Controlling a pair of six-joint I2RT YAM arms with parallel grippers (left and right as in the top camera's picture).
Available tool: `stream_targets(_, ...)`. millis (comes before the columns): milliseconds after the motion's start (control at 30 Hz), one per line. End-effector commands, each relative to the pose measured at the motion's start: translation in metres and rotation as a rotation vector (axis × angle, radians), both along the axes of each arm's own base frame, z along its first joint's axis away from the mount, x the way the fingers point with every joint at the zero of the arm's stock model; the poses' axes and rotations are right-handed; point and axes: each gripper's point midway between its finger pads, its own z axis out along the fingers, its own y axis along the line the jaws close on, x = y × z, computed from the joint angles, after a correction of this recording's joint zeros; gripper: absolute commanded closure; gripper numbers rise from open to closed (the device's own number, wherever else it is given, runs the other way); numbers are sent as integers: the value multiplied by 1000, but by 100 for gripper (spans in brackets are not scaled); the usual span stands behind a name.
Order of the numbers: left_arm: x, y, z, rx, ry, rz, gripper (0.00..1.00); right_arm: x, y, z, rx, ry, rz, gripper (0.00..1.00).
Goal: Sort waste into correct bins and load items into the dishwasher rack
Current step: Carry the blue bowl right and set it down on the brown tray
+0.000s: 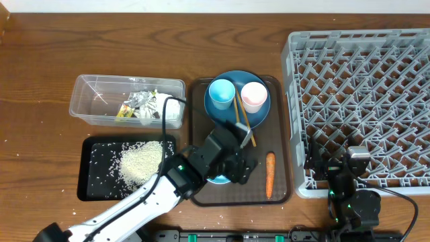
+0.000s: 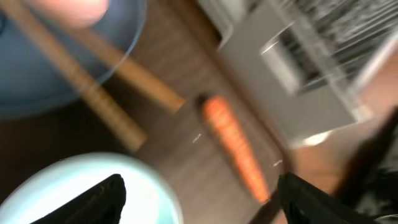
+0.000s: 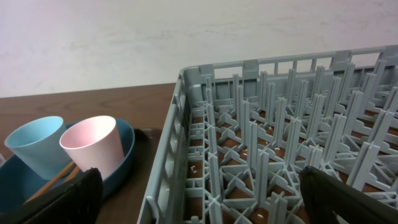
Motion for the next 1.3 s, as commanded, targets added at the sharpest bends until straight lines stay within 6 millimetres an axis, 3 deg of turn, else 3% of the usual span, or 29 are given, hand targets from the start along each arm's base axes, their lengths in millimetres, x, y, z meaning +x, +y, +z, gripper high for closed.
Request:
stream_targets(0, -3, -15, 14, -61, -12, -67, 30, 0, 2, -2, 10, 7, 8, 1)
stream_targets(233, 3, -21, 15, -82, -29, -65, 50, 0, 2, -2, 10, 7, 9, 1)
stream_targets(400, 5, -24, 11, -79, -27, -65, 54, 0, 2, -2, 10, 7, 8, 1)
stream_targets(500, 5, -26, 5, -75, -19, -69, 53, 0, 2, -2, 10, 7, 8, 1)
stream_targets(600, 3, -33, 0, -74, -18, -86, 43, 0, 2, -2, 10, 7, 8, 1)
stream_targets(833, -7, -54, -15, -68, -22, -136, 43, 0, 2, -2, 10, 7, 8, 1)
stream_targets(1067, -2, -51, -37, -6, -12, -106, 42, 0, 2, -2, 10, 7, 9, 1)
stream_targets(1267, 6, -49, -37, 7, -42, -74, 43, 0, 2, -2, 10, 7, 8, 1)
